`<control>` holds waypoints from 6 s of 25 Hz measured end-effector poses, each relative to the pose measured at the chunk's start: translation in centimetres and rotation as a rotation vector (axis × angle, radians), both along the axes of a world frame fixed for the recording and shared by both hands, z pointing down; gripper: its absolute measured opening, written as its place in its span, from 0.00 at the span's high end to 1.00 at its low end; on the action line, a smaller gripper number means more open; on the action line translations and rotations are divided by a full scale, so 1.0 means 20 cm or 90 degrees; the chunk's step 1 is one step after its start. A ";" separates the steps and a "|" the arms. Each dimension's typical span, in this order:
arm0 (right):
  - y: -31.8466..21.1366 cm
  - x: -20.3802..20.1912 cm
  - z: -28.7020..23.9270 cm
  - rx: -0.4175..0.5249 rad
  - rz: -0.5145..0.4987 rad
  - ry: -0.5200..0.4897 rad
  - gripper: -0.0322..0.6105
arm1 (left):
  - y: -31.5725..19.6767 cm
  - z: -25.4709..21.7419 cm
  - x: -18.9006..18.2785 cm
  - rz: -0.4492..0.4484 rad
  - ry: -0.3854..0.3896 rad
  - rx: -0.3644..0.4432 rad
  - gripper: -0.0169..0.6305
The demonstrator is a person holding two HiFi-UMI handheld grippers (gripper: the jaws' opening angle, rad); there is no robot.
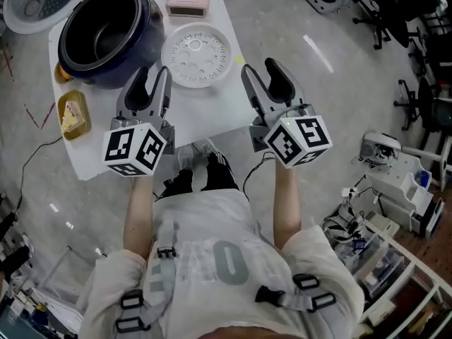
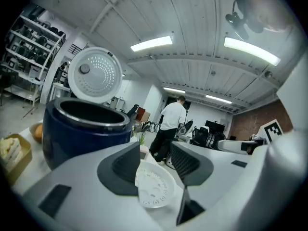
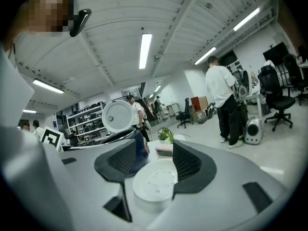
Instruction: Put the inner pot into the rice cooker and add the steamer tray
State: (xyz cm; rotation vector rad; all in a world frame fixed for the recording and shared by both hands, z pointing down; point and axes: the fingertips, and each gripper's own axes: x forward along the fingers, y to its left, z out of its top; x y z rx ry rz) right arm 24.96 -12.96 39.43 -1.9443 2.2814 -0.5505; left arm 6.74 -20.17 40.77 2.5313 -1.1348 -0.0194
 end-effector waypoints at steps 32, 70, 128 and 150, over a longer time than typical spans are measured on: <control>-0.28 -0.10 1.10 -0.259 -0.192 -0.083 0.61 | -0.15 1.01 0.18 0.014 -0.061 -0.225 0.55; -0.52 -0.53 -0.41 0.023 -0.238 -0.026 0.61 | -0.34 -0.52 -0.26 -0.018 0.027 0.087 0.55; -0.77 -1.07 -0.37 0.006 -0.254 0.213 0.53 | -0.51 -0.48 -0.91 -0.189 -0.114 0.078 0.57; -0.17 -1.13 -0.42 0.151 -0.163 0.173 0.94 | 0.11 -0.54 -0.93 -0.266 -0.131 0.240 0.94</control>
